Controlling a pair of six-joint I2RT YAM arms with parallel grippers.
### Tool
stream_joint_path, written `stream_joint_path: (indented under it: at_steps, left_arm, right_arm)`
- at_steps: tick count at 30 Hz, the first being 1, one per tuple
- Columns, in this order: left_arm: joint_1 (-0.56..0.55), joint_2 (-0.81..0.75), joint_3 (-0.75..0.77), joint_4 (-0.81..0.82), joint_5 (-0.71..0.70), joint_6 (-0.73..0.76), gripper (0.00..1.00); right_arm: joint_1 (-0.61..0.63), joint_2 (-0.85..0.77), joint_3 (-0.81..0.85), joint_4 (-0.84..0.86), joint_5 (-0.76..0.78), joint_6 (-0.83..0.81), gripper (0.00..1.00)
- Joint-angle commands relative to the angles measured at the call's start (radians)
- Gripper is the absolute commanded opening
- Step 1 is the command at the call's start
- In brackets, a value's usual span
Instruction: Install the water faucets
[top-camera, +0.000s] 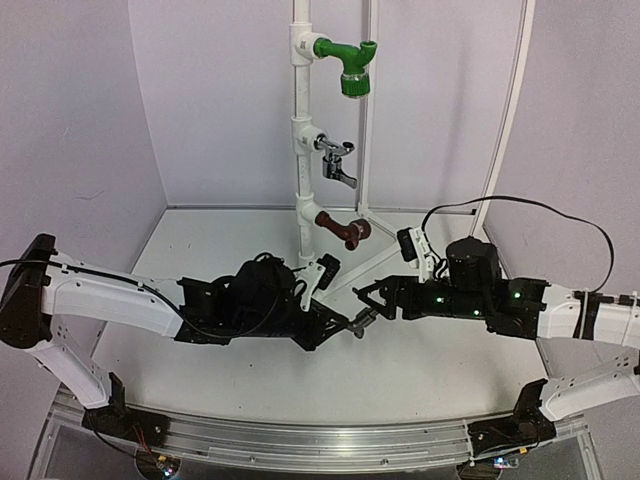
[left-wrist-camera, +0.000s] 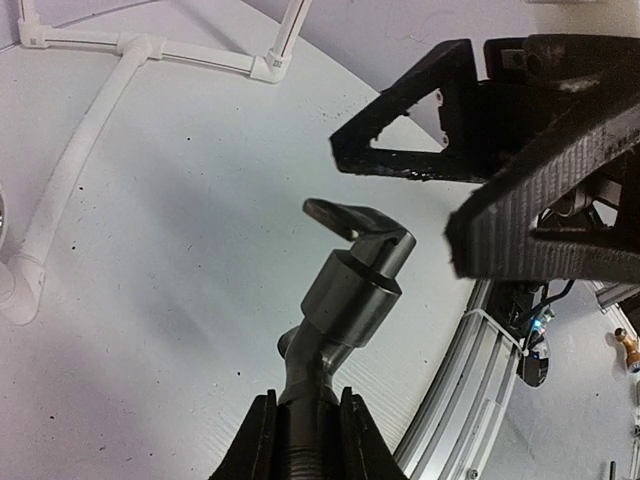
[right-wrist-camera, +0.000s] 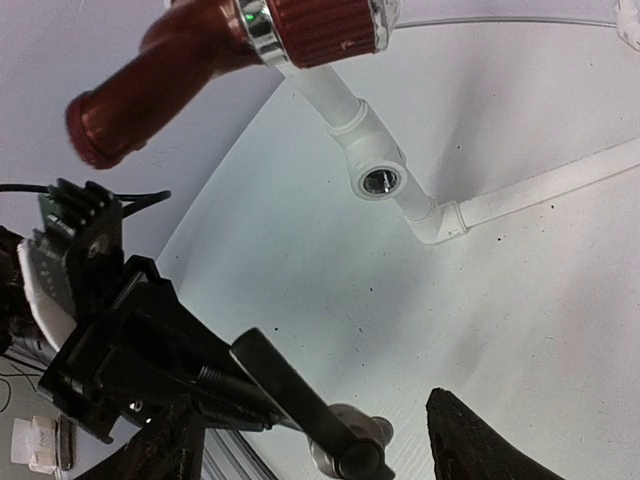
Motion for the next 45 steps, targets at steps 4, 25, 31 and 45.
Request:
stream_joint_path:
  at_steps: [4, 25, 31, 45]
  left_arm:
    - [-0.021, 0.041, 0.107, -0.018, -0.017, 0.056, 0.0]
    - [-0.028, 0.051, 0.148, -0.052, -0.001, 0.144, 0.0]
    - [-0.028, 0.023, 0.116, -0.052, -0.071, 0.195, 0.0]
    - [-0.028, -0.033, 0.058, 0.029, -0.221, 0.372, 0.0]
  right_arm:
    - [-0.028, 0.058, 0.086, -0.055, -0.091, -0.032, 0.64]
    - [-0.081, 0.192, 0.136, -0.029, -0.326, -0.055, 0.57]
    - [-0.125, 0.239, 0.146, -0.02, -0.325, 0.168, 0.06]
    - [-0.236, 0.268, -0.046, 0.061, -0.433, 0.833, 0.18]
